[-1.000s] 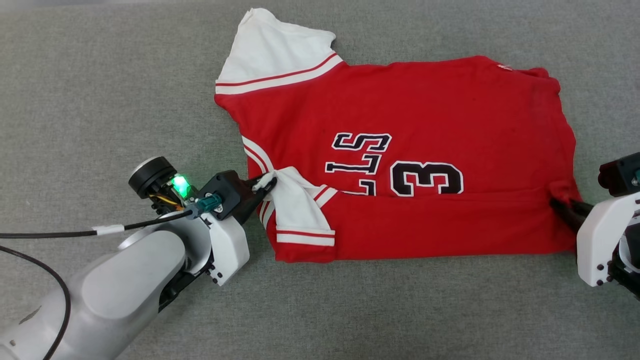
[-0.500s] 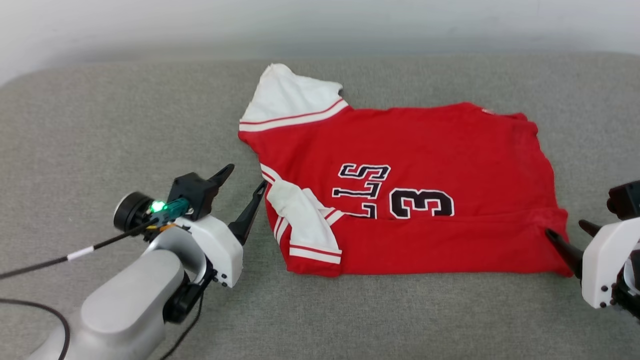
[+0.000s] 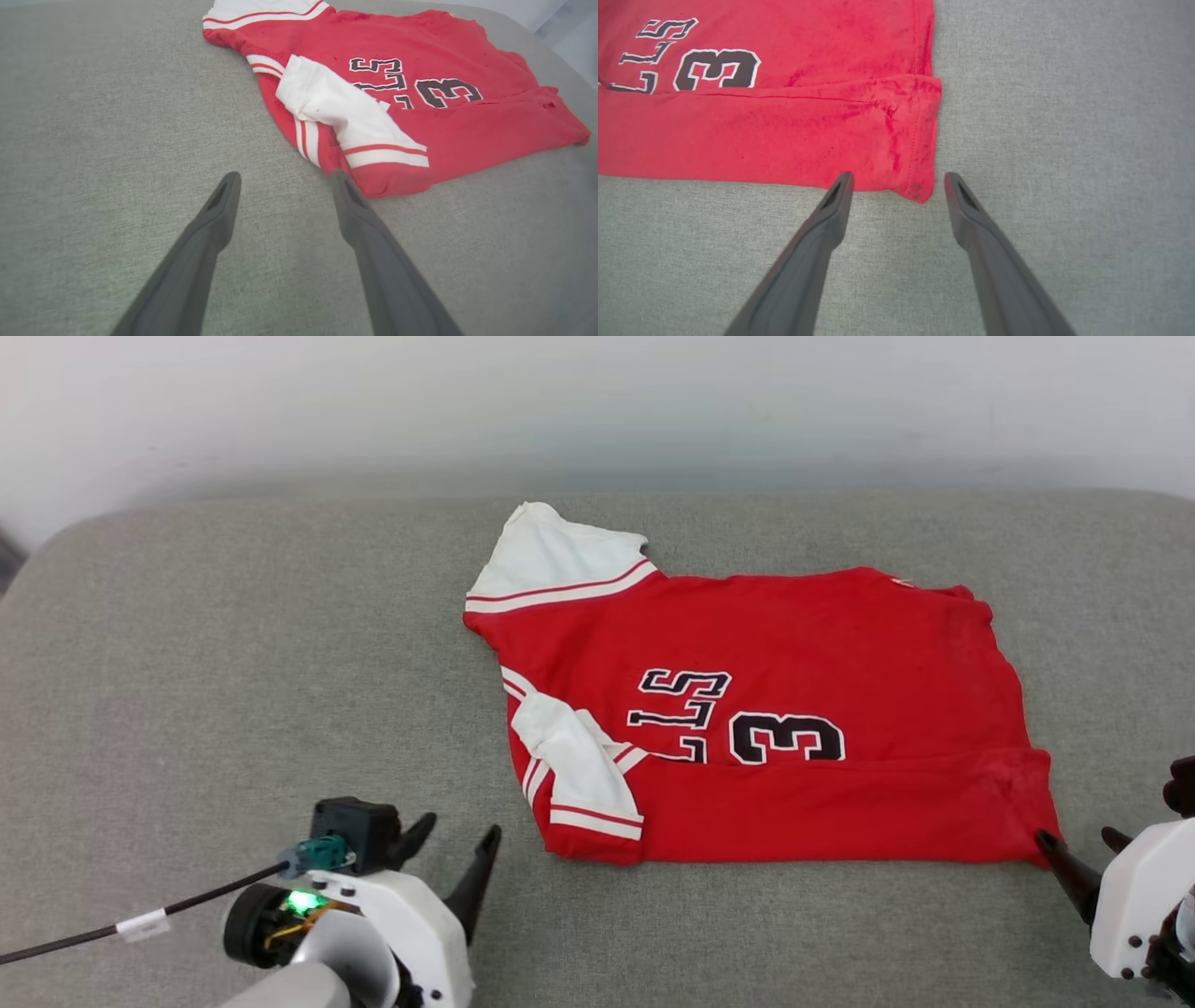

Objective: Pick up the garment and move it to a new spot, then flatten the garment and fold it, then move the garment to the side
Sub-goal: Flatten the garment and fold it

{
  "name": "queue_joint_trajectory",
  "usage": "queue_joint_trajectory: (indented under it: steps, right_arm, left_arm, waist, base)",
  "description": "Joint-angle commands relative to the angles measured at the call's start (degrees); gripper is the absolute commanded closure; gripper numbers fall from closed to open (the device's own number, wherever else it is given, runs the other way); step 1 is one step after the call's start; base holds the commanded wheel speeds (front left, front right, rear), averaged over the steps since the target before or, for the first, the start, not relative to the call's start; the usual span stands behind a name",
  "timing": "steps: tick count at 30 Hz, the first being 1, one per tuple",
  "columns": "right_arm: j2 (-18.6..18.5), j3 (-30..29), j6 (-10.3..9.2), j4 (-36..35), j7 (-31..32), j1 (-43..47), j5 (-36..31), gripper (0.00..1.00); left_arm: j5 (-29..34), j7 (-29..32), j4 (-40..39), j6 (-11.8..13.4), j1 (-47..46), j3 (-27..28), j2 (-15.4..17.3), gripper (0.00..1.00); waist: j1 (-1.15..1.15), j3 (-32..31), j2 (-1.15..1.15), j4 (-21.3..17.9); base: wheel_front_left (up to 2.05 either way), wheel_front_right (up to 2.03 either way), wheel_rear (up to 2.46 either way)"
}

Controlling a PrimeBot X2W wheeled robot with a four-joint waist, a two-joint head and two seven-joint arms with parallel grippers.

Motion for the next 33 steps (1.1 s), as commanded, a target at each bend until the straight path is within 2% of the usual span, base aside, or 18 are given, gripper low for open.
queue_joint_trajectory:
  steps: [1, 4, 6, 10, 12, 21, 27, 28, 29, 30, 33]
  right_arm:
    - [1.14, -0.84, -0.02, -1.32, 0.59, 0.46, -0.86, 0.0]
    - [3.5, -2.81, -0.02, -4.56, 2.71, 1.62, -2.5, 0.0]
    - [5.07, -3.66, -0.02, -7.19, 3.96, 1.98, -3.55, 0.0]
    - [6.01, -3.9, -0.02, -9.03, 4.68, 1.3, -4.11, 0.0]
    - [6.16, -3.61, -0.02, -9.57, 4.72, 0.64, -4.23, 0.0]
    - [4.96, -2.04, -0.02, -10.31, 4.09, -1.99, -4.09, 0.0]
    - [4.24, -1.54, -0.02, -10.36, 3.57, -3.11, -3.83, 0.0]
    - [4.04, -1.47, -0.02, -10.25, 3.55, -3.16, -4.0, 0.0]
    - [3.87, -1.31, -0.02, -10.15, 3.62, -3.28, -4.21, 0.0]
    - [3.68, -1.18, -0.02, -10.01, 3.77, -3.36, -4.42, 0.0]
    - [2.64, -0.43, -0.02, -9.65, 4.27, -3.14, -4.82, 0.0]
  left_arm:
    - [-0.18, 0.3, -1.16, 0.77, 0.59, -0.03, -0.2, 0.0]
    - [-0.57, 1.46, -4.5, 2.14, 0.94, -0.35, -0.79, 0.0]
    - [-0.9, 3.03, -6.39, 2.18, -0.25, -1.09, -1.99, 0.0]
    - [-0.24, 4.83, -5.69, 2.42, -2.15, -2.02, -3.16, 0.0]
    - [0.12, 5.54, -4.82, 2.13, -3.09, -2.45, -3.77, 0.0]
    - [1.28, 6.8, 1.26, 3.71, -5.23, -3.29, -5.46, 0.0]
    - [1.26, 8.29, 5.31, 2.73, -5.0, -5.03, -6.49, 0.0]
    - [1.46, 8.73, 5.93, 2.22, -5.09, -5.61, -6.67, 0.46]
    - [1.69, 8.68, 6.25, 1.79, -5.18, -5.87, -6.84, 0.7]
    - [1.37, 8.51, 6.35, 1.13, -5.17, -6.03, -7.29, 1.0]
    - [1.58, 7.94, 6.1, -0.26, -5.24, -6.49, -7.41, 1.0]
  waist:
    - [0.01, 0.52, 0.0, -0.09]
    - [0.01, 1.68, 0.0, -0.27]
    - [0.01, 2.87, 0.0, -0.57]
    - [0.01, 4.59, 0.0, -1.18]
    - [0.01, 5.42, 0.0, -1.56]
    - [0.01, 9.17, 0.0, -2.45]
    - [0.01, 11.17, 0.0, -2.32]
    - [0.01, 11.32, 0.0, -2.31]
    - [0.01, 11.45, 0.0, -2.29]
    - [0.01, 11.51, 0.0, -2.24]
    - [0.01, 11.21, 0.0, -1.75]
  base:
    - [0.0, 0.0, 0.0]
    - [0.0, 0.0, 0.0]
    - [0.0, 0.0, 0.0]
    - [0.0, 0.0, 0.0]
    - [0.0, 0.0, 0.0]
    - [0.0, 0.0, 0.0]
    - [0.0, 0.0, 0.0]
    - [0.0, 0.0, 0.0]
    - [0.0, 0.0, 0.0]
    - [0.0, 0.0, 0.0]
    - [0.0, 0.0, 0.0]
